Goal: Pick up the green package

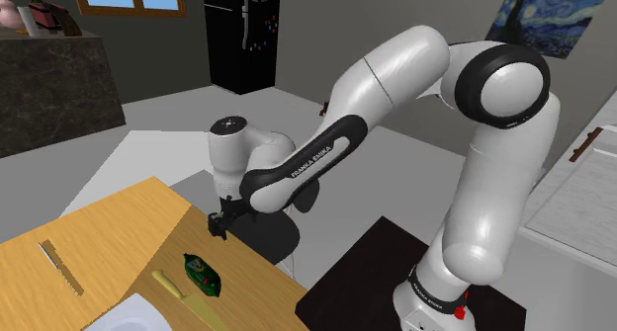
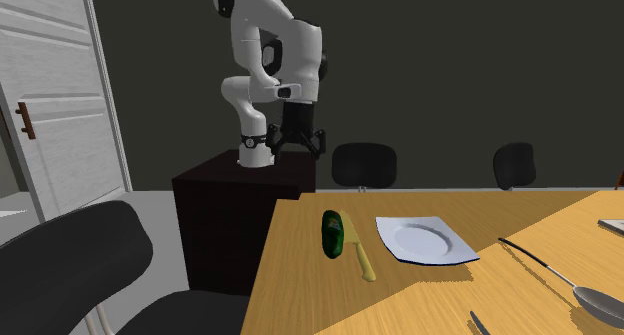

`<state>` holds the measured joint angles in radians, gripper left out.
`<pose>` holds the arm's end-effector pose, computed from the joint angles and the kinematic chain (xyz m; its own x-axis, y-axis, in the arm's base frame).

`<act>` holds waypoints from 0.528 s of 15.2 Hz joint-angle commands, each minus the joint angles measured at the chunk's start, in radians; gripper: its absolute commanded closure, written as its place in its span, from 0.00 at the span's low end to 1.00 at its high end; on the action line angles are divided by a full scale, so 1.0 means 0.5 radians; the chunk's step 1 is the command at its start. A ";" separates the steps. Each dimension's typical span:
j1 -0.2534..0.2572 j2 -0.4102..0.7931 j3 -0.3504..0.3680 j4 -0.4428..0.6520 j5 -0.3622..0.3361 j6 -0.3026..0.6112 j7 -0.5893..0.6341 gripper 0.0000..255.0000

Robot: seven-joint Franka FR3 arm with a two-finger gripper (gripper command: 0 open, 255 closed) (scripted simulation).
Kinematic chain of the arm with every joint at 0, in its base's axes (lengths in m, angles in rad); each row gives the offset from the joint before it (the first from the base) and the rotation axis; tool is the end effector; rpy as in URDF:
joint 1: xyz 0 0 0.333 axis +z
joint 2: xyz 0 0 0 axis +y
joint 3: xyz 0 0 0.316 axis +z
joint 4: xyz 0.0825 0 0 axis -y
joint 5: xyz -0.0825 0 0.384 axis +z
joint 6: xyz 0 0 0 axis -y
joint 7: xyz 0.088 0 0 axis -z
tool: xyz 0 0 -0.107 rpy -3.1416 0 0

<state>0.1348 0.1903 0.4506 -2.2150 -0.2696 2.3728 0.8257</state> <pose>0.4567 0.2979 0.2990 0.9967 -0.0492 0.0646 -0.0544 -0.9952 0.0811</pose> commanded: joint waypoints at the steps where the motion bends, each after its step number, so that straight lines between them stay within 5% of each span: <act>1: 0.063 0.183 -0.011 0.136 -0.103 0.006 0.119 0.00; 8: 0.303 0.730 -0.113 0.585 -0.319 0.014 0.359 0.00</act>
<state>0.2702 0.5119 0.4033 -1.9615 -0.4153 2.3805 0.9940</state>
